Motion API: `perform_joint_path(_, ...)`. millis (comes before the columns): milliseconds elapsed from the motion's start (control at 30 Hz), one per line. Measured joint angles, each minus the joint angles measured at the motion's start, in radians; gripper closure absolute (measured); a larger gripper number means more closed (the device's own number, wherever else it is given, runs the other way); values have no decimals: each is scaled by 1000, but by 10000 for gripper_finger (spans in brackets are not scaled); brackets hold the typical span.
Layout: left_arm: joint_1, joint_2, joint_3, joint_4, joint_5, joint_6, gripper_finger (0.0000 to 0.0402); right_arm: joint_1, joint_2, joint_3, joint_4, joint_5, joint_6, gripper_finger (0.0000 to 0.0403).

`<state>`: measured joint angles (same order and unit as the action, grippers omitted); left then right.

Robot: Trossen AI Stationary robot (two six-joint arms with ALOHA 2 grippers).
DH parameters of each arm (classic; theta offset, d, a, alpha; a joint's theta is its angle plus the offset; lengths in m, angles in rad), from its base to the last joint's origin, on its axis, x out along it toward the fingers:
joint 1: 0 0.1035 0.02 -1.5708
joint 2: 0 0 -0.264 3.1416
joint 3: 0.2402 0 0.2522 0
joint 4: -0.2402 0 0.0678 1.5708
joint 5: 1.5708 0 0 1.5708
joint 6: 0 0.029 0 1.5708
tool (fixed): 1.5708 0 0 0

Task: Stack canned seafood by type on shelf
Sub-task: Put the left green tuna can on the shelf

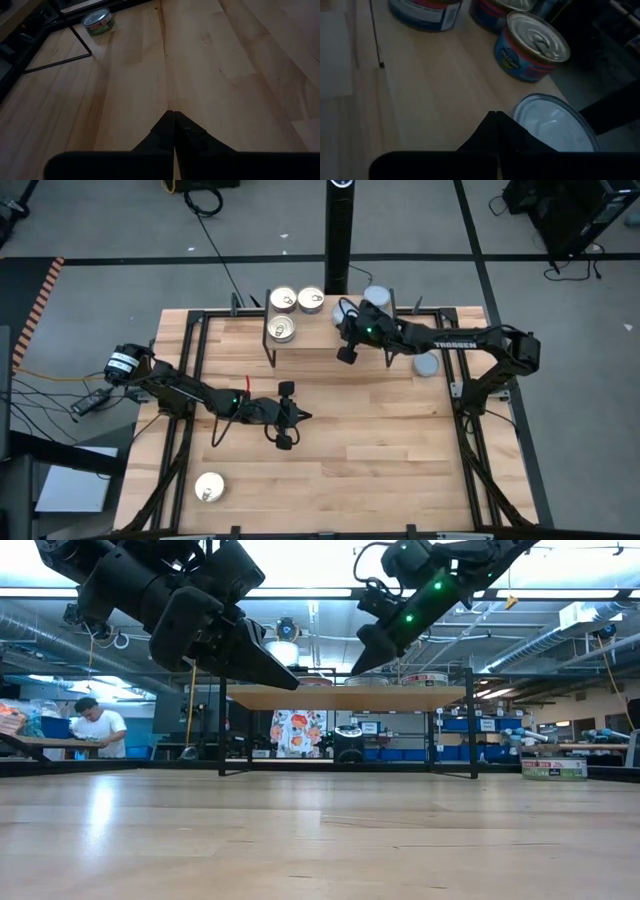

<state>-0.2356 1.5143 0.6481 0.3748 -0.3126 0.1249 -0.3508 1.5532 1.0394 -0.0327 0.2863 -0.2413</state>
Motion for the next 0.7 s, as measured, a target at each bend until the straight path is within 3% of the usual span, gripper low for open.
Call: perform_joint_path(700, 0, 0, 0, -1, -1, 0, 396, -92, -1, 9, -2, -3, -13, 399)
